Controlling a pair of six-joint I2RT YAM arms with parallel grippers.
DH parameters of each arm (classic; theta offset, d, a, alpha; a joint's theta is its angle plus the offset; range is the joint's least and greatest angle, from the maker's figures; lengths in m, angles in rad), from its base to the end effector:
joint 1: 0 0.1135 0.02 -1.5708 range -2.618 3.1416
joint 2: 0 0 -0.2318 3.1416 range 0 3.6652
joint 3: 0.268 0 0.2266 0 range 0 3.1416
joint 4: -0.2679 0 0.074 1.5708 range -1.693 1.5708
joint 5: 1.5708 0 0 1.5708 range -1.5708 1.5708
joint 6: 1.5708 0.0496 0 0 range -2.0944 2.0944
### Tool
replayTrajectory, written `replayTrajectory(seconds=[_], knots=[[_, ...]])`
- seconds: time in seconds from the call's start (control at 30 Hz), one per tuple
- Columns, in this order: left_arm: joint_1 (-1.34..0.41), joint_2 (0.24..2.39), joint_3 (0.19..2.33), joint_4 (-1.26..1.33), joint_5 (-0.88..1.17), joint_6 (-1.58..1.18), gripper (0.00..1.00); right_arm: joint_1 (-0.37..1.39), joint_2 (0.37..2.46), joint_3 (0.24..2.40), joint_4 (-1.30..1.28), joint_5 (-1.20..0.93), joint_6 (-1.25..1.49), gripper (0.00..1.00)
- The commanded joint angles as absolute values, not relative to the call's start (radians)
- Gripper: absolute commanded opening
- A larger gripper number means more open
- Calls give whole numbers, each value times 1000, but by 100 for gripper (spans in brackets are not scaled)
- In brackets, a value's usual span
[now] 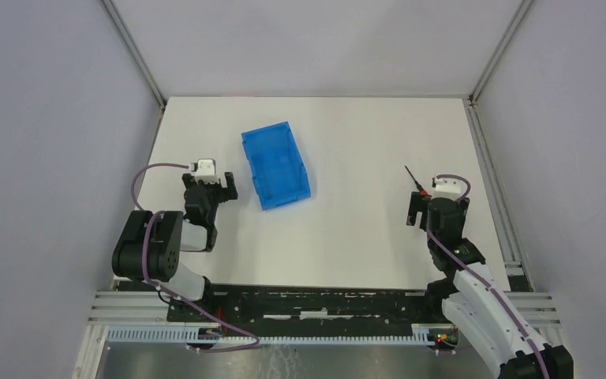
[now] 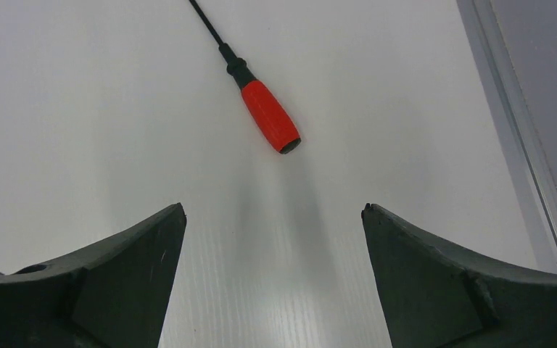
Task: Put the screwdriver in the bin
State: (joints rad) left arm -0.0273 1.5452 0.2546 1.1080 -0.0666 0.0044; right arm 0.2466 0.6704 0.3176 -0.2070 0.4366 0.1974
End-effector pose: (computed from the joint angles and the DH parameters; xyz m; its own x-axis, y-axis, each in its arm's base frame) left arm 0.2536 -0.0036 0.1294 -0.1816 0.0094 -0.9833 -0.0374 0.9992 0.0164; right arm 0.1651 0.0199 0.1752 -0.4801 0.0624 -0.8750 0.2248 0.9729 -0.0539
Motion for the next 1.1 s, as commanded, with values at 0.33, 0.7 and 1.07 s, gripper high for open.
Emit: replayTrajectory(seconds=[0.33,0.7,1.07], knots=[[-20,1528,258,1140,-52,-25,100,246,829,756,-249,526,61,98],[-20,1528,258,1140,-51,-25,100,89,1627,1404,-835,130,-103,98],[-20,1528,258,1140,-52,-25,100,9,1795,1202,-620,98,-134,91]])
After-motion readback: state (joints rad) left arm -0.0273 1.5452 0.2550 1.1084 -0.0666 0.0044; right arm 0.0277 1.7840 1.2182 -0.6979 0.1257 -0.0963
